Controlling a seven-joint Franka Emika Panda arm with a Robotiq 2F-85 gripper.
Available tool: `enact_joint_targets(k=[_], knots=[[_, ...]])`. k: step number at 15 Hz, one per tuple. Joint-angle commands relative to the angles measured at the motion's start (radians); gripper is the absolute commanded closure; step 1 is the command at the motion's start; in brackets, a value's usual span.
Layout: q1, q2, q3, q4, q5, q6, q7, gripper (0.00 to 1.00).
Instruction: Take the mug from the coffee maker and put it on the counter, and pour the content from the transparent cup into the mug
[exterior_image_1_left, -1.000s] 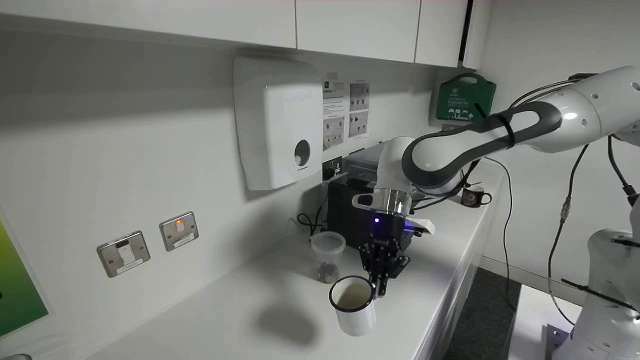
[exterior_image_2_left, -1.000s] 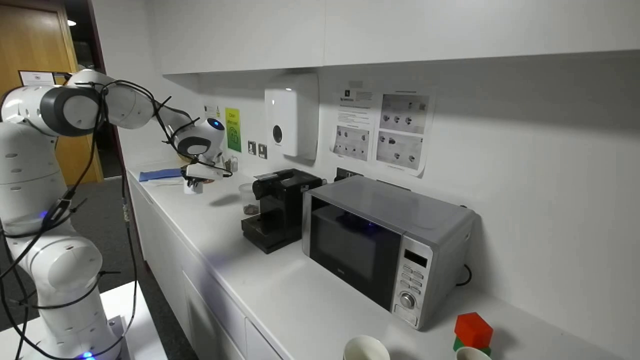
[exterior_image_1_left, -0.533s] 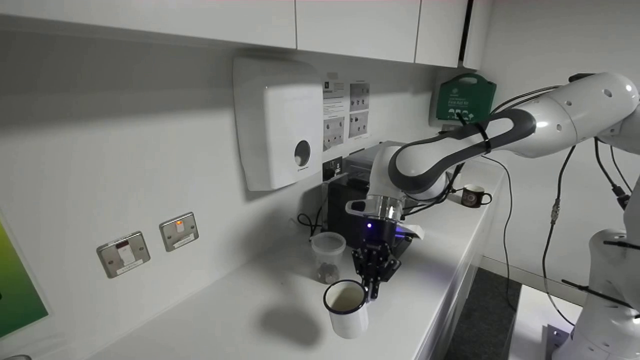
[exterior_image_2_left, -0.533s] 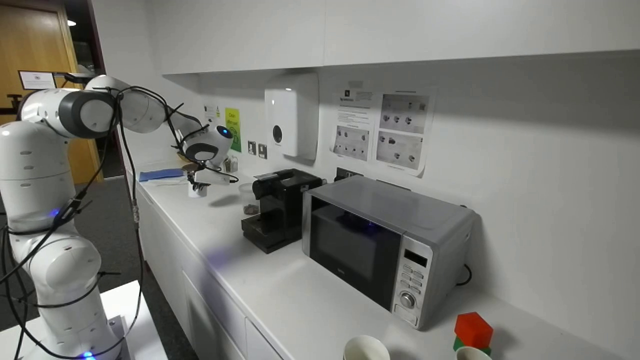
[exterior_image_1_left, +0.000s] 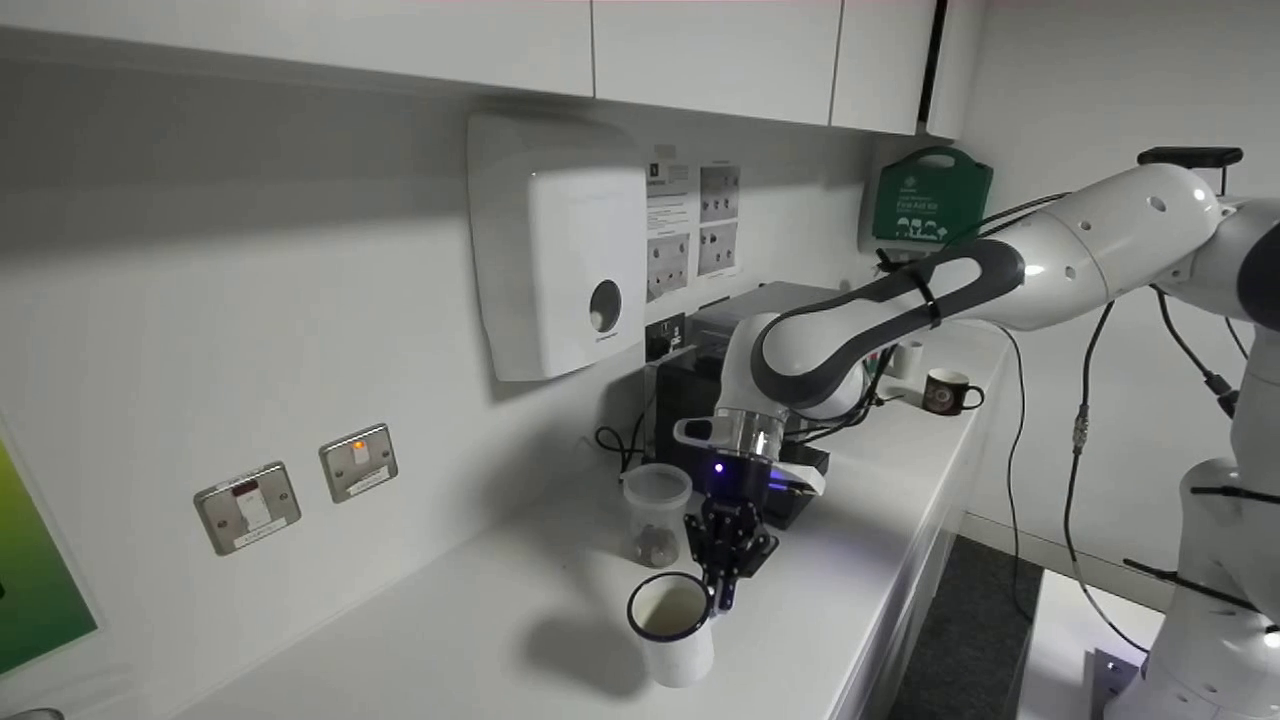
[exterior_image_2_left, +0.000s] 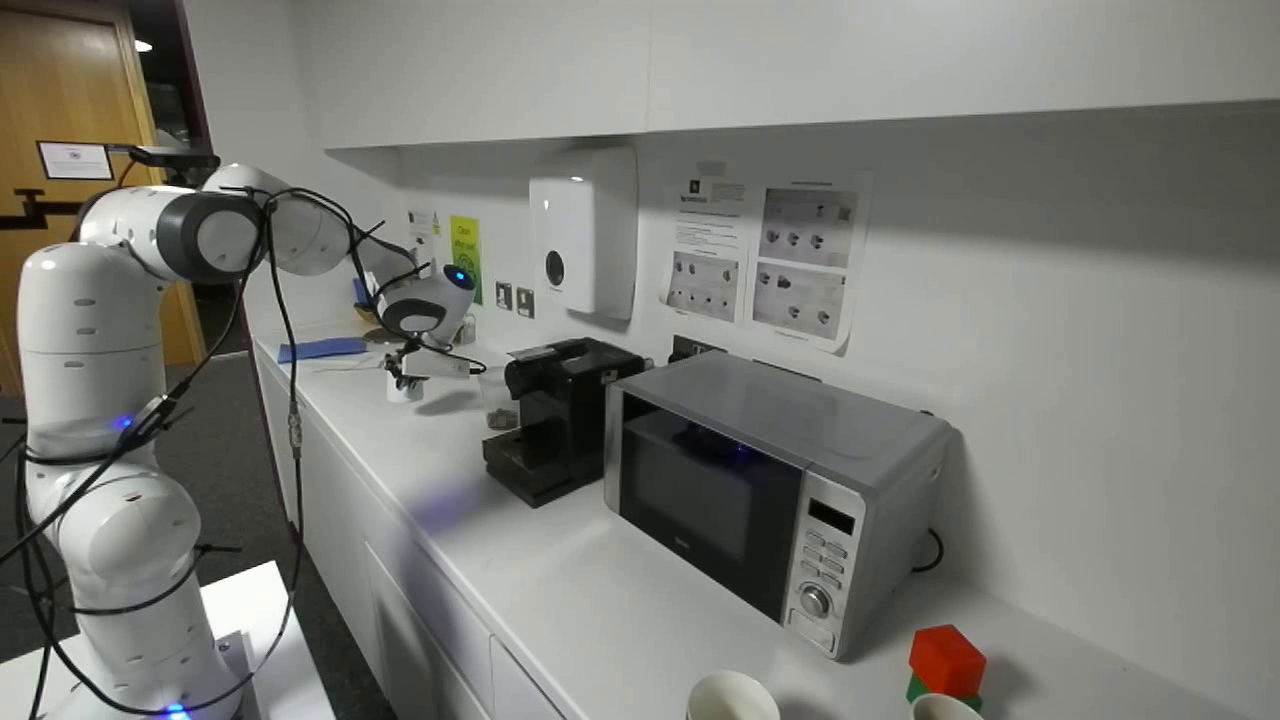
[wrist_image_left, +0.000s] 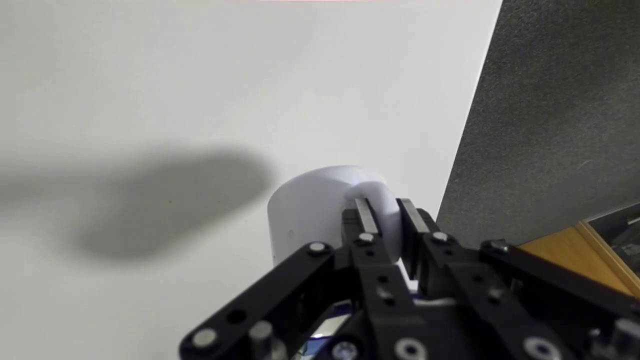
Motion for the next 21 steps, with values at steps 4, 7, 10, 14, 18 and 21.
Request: enact_joint_targets(k=[4, 7, 10, 14, 18, 21], knots=[[-0.037, 0.035, 0.038, 0.033, 0.037, 0.071, -0.135, 0.96], [-0.042, 0.048, 0.042, 0.039, 0.048, 0.079, -0.174, 0.96], [-0.049, 0.071, 0.049, 0.050, 0.066, 0.085, -0.210, 0.96], [-0.057, 0.105, 0.055, 0.071, 0.077, 0.082, -0.239, 0.96], [-0.061, 0.151, 0.055, 0.092, 0.070, 0.082, -0.242, 0.96], [-0.063, 0.184, 0.057, 0.108, 0.061, 0.082, -0.236, 0.96]])
